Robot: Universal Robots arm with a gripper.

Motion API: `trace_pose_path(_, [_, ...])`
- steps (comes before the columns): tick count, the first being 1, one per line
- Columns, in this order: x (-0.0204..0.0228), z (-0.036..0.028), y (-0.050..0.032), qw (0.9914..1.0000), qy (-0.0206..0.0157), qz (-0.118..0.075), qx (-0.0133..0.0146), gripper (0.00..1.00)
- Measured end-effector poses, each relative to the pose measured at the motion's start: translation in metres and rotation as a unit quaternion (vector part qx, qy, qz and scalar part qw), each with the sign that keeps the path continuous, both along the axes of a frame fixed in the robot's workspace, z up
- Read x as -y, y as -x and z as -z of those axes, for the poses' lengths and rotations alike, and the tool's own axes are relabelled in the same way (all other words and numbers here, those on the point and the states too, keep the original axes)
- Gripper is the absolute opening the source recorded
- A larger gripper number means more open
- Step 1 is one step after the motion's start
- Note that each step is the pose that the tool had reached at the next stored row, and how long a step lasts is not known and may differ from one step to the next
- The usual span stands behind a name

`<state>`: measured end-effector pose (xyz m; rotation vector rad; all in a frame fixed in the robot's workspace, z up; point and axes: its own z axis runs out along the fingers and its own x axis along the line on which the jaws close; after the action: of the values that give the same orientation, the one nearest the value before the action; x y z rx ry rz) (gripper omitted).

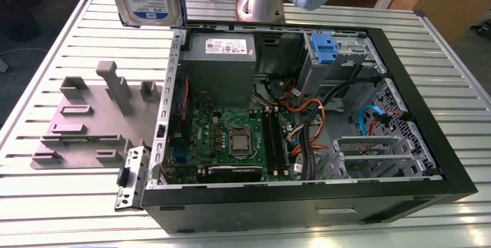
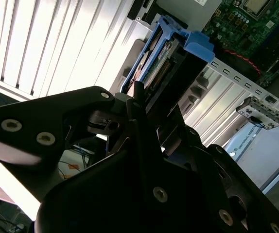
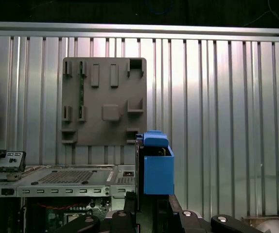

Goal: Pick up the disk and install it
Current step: 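Pick up the disk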

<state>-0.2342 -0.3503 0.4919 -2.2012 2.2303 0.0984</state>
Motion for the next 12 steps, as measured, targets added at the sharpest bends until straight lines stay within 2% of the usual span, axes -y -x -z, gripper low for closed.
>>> trace_pose_path(12, [-0.0002,0.0,-0.0254,1.0,0.0,0.0,0.0,0.35])
